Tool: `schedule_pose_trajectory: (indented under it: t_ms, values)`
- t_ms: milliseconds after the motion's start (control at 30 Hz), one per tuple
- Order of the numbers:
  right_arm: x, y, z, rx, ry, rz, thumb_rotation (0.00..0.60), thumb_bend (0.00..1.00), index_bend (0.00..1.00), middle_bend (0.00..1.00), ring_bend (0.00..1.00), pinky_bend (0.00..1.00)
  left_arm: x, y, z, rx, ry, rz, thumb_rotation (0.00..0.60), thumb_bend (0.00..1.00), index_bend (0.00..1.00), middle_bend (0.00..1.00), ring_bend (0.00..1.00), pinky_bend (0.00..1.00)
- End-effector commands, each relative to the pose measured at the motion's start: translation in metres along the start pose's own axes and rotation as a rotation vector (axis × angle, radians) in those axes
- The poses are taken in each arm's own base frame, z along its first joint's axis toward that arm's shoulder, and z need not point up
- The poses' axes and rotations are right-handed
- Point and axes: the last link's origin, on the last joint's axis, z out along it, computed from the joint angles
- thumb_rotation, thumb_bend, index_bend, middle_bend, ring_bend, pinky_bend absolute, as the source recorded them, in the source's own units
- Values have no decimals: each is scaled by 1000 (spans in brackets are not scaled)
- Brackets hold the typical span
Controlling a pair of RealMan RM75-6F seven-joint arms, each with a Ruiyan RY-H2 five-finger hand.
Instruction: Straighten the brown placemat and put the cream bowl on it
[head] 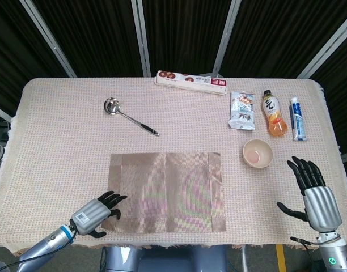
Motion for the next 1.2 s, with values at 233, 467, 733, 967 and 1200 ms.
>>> schedule_pose_trajectory:
  t_ms: [233,467,733,967,1200]
  values:
    - [-7,2,2,-9,-26,-17,600,0,0,0,0,0,46,-15,-34,95,158,16,600,0,0,0,0,0]
    - [-17,10,20,-36,-62,-49,600,0,0,0,0,0,81,-45,-52,279,409,36,600,0,0,0,0,0]
    - [-52,25,73,-66,-215,-113,600,0,44,0,0,0,88,-62,-69,507,561,72,600,0,0,0,0,0]
    - [-85,31,116,-107,-284,-117,600,26,40,0,0,0,85,-74,-71,555,540,76,600,0,0,0,0,0]
    - [-112,34,137,-140,-301,-154,600,68,230,0,0,0,81,-84,-70,569,516,57,600,0,0,0,0,0]
